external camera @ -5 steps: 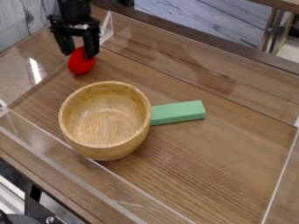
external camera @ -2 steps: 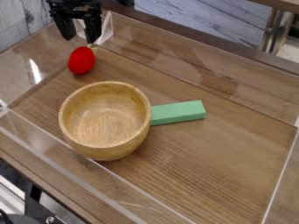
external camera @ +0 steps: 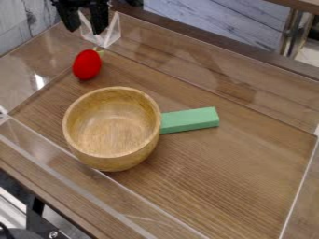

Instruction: Move the red fruit to the left

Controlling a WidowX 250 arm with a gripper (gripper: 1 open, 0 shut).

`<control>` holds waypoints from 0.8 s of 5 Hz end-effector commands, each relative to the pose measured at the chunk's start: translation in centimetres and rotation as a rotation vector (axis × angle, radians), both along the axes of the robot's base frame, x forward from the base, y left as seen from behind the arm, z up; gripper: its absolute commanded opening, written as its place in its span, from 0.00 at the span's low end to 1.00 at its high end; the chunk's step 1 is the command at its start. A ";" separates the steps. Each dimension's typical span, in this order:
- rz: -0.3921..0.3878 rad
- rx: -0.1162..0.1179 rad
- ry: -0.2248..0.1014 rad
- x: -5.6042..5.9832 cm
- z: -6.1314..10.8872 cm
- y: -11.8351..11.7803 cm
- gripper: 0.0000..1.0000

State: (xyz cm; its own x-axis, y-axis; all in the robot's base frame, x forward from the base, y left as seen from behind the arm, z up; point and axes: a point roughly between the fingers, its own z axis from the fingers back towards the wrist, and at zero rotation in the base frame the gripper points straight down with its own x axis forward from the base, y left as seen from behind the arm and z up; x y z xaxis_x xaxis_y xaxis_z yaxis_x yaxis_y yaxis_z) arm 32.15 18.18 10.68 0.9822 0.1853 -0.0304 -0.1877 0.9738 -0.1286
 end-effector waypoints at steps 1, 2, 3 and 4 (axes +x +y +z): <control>-0.022 0.052 -0.096 0.8 4.2 -0.5 1.00; -0.041 0.047 -0.090 1.0 4.4 -1.1 1.00; -0.058 0.045 -0.080 1.3 4.4 -1.4 1.00; -0.063 0.052 -0.065 1.8 3.5 -1.0 0.00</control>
